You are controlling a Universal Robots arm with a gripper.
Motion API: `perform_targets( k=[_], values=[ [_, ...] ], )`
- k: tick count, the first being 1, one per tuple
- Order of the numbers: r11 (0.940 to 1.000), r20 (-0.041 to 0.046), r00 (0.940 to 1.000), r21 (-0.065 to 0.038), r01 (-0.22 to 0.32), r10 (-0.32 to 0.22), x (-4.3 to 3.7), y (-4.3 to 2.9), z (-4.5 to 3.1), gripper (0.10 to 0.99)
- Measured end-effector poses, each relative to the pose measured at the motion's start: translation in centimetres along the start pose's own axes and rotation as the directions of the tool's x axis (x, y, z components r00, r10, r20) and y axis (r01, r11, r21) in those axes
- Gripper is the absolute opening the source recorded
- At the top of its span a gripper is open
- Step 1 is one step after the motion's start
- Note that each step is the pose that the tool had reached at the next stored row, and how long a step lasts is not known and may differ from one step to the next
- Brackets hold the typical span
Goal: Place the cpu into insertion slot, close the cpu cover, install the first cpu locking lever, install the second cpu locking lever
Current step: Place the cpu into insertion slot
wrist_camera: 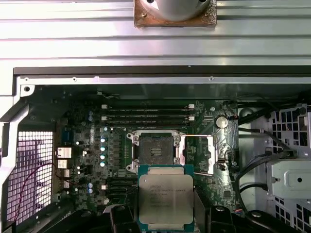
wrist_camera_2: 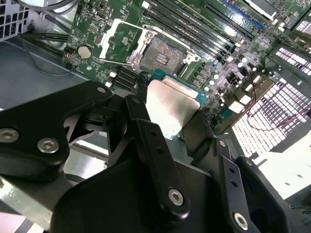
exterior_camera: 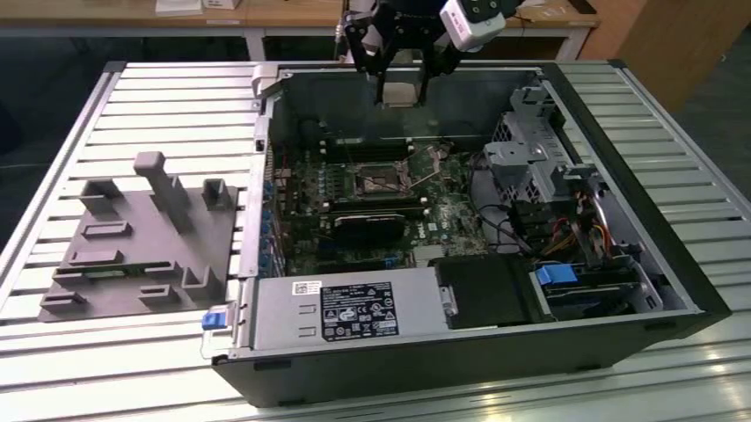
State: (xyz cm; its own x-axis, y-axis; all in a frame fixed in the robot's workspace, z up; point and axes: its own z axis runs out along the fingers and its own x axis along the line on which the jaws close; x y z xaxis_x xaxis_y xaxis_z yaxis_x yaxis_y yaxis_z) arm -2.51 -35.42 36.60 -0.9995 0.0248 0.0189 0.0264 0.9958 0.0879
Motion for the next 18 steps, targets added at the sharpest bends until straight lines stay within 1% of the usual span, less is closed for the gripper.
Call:
perform_targets(
  k=[12,18],
  values=[
    [1.0000,0.0021,1.0000,0.000,0.000,0.000,0.14,-0.16,1.79,0.537],
    [1.0000,0.0023,1.0000,0.000,0.000,0.000,0.19,-0.22,2.50,0.537]
  ],
)
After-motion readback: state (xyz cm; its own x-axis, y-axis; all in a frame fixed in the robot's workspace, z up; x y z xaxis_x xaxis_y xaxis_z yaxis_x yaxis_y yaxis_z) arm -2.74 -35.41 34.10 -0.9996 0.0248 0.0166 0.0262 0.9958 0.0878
